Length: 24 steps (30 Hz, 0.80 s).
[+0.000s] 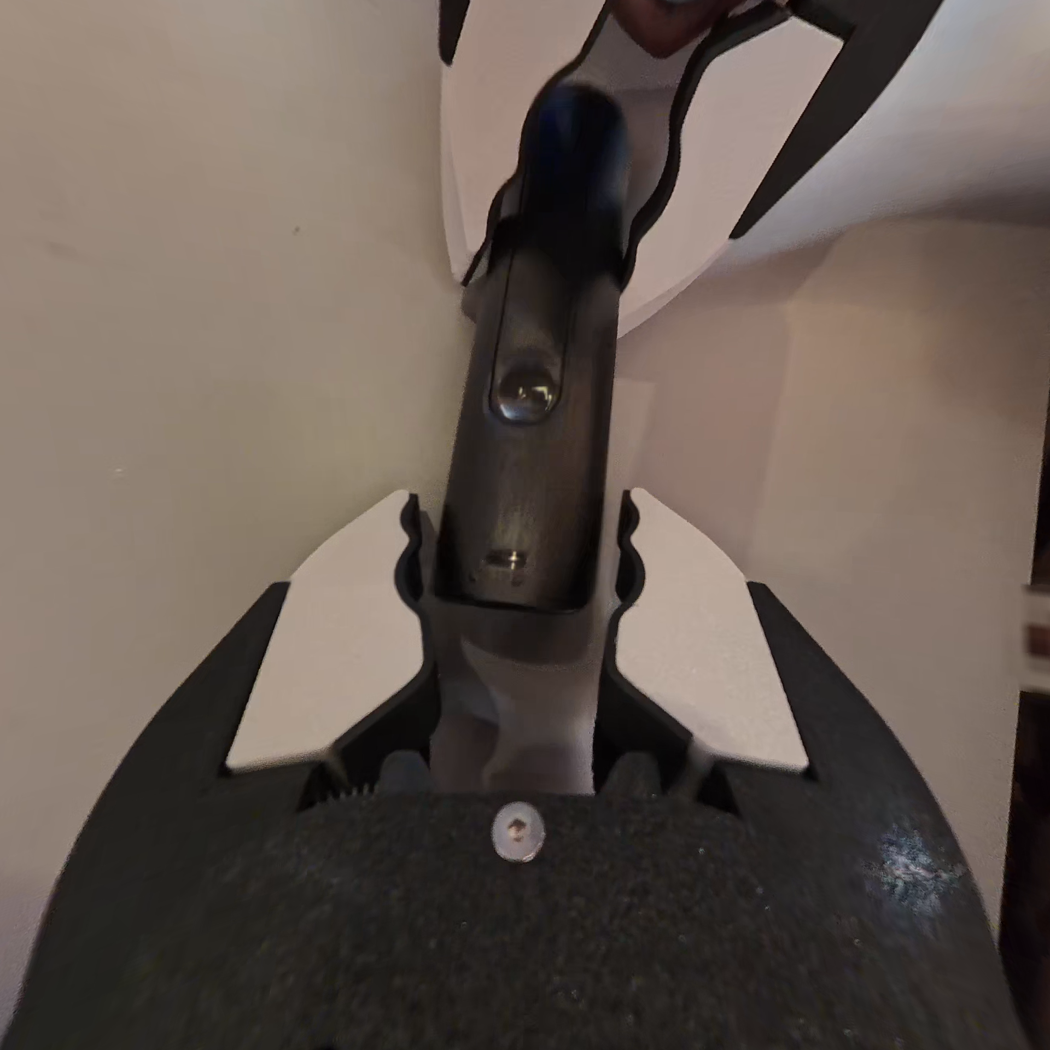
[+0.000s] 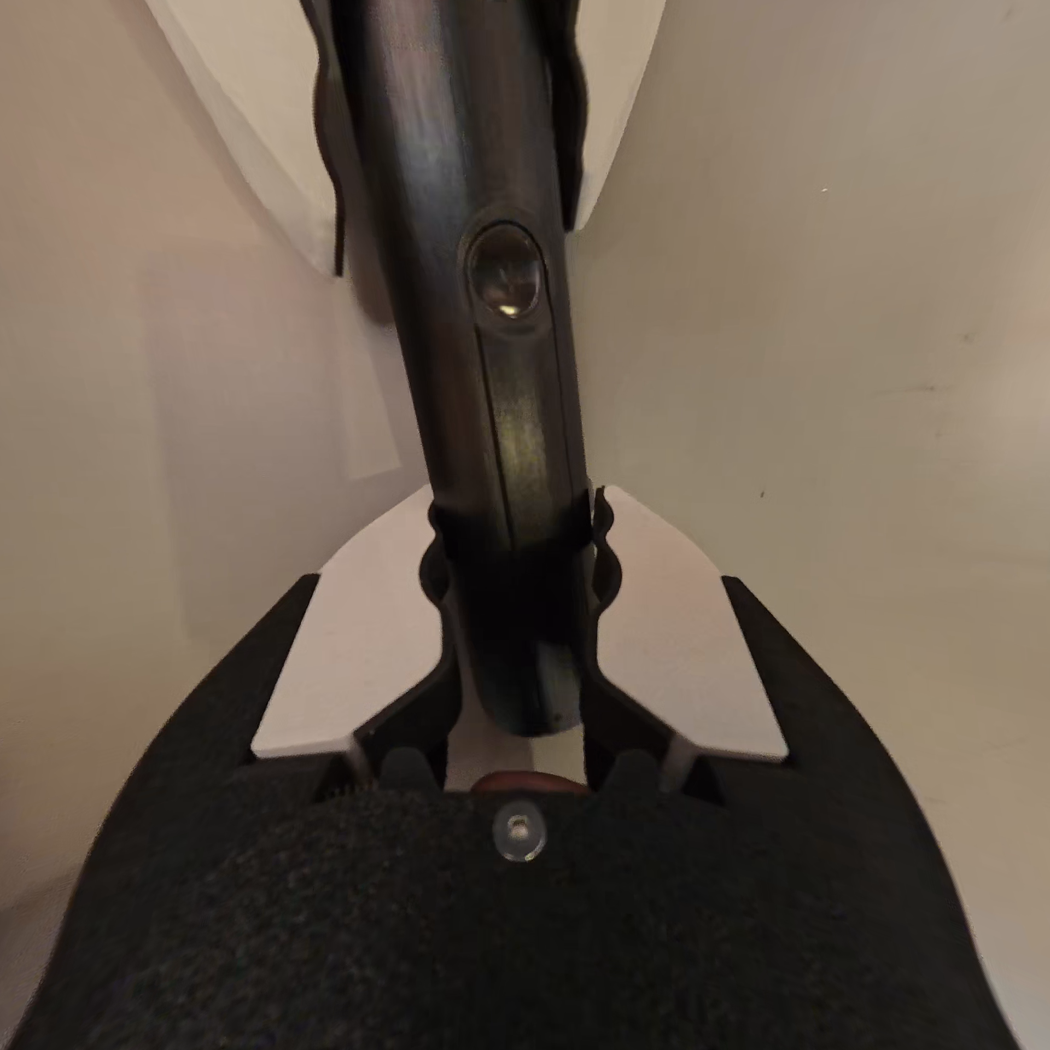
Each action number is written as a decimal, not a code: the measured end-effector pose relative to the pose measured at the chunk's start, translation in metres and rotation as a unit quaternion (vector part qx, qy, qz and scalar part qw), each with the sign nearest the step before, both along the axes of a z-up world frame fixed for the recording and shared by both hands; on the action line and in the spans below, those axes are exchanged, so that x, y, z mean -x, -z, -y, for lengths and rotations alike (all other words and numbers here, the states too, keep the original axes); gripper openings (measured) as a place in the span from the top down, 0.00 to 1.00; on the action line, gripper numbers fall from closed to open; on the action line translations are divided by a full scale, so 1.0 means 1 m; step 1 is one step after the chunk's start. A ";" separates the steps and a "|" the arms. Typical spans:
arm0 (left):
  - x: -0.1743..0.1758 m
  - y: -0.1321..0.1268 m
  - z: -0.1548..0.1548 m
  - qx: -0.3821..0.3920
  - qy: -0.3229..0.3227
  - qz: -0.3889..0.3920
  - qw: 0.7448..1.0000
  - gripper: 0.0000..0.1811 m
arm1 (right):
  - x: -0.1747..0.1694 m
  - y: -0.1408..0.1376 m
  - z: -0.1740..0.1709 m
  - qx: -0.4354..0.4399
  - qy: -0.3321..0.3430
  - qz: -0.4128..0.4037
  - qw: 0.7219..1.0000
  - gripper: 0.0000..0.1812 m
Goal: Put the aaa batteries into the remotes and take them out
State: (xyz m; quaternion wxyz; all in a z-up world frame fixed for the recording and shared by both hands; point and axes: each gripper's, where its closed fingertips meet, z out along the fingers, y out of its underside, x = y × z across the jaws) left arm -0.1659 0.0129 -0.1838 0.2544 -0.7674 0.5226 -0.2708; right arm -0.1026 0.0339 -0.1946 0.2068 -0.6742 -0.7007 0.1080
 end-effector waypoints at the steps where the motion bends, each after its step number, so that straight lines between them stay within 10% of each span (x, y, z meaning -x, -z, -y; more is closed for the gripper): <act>1: 0.003 -0.001 -0.001 -0.003 -0.007 0.000 1.000 0.63 | 0.000 0.000 -0.001 0.003 -0.001 0.006 1.000 0.74; 24: 0.006 0.005 -0.002 0.025 -0.004 0.004 1.000 0.67 | -0.004 0.000 0.007 0.123 0.099 -0.110 0.981 0.71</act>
